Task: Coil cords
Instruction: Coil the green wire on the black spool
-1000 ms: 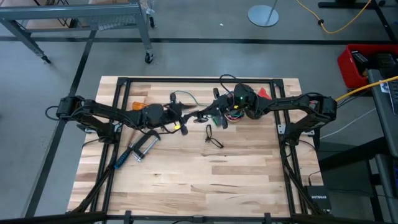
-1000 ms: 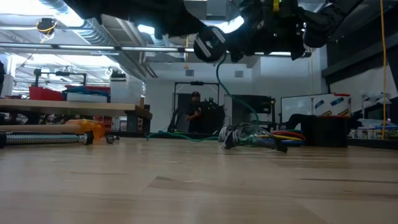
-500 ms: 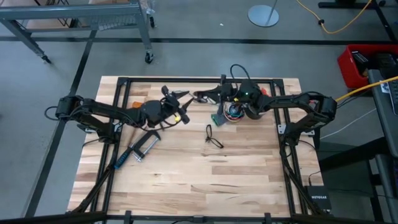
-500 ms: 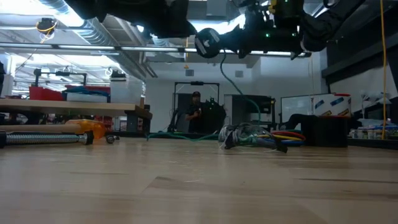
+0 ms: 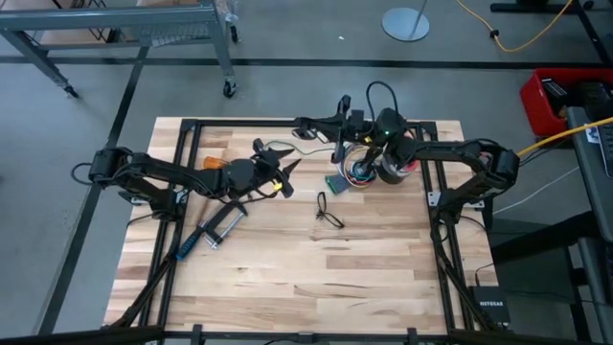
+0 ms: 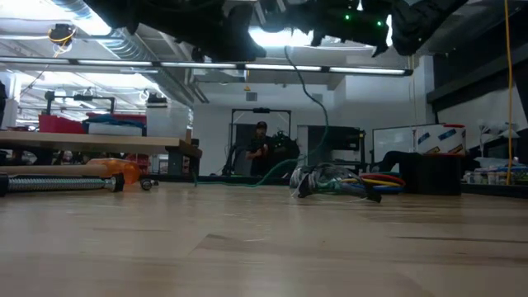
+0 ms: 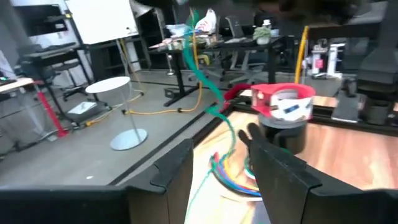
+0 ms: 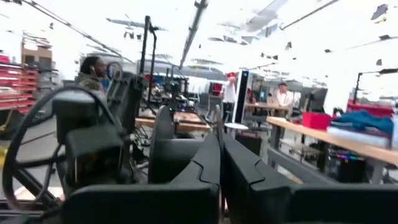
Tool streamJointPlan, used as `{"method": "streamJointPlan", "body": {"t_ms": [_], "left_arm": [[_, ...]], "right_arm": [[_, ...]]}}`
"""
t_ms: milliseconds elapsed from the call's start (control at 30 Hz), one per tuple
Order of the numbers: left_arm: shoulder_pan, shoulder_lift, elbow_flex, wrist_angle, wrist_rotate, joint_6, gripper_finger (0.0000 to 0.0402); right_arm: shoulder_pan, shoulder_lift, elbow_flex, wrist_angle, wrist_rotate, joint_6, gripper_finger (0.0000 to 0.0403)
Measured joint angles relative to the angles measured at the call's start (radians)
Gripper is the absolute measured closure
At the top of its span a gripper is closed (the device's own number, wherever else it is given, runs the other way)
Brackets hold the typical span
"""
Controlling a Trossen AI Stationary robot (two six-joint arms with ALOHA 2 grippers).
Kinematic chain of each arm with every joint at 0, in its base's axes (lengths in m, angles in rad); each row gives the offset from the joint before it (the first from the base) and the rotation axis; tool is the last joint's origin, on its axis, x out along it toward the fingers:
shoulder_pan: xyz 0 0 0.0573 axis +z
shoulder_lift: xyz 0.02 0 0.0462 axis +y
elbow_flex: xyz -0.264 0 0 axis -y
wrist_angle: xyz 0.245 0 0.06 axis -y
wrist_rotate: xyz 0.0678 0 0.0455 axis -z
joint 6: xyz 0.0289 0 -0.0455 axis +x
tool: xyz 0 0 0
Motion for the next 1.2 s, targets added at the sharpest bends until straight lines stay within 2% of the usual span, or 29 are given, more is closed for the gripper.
{"method": "streamJointPlan", "body": {"t_ms": [133,233,667,833,1033,1200], "left_arm": [[0.003,0.046,0.0,0.043,-0.001,-0.016,0.0247],[0.003,0.092,0.0,0.136,-0.002,-0.015,0.0247],[0.045,0.43,0.034,0.76,0.01,0.135,0.0247],[0.088,0.54,0.129,0.803,0.103,0.112,0.0247],[0.117,0.612,0.236,0.799,0.104,0.147,0.0247],[0.123,0.622,0.265,0.8,0.104,0.182,0.0262]], "right_arm": [[0.0,0.0,0.033,0.0,-0.006,0.0,0.0399],[0.0,0.0,0.049,-0.003,-0.038,0.0,0.0399],[0.001,0.0,0.065,0.005,-0.118,0.0,0.04],[0.002,0.0,0.065,0.016,-0.146,0.005,0.04],[0.002,0.0,0.065,0.015,-0.163,0.007,0.04],[0.001,0.0,0.065,0.015,-0.177,0.008,0.04]]}}
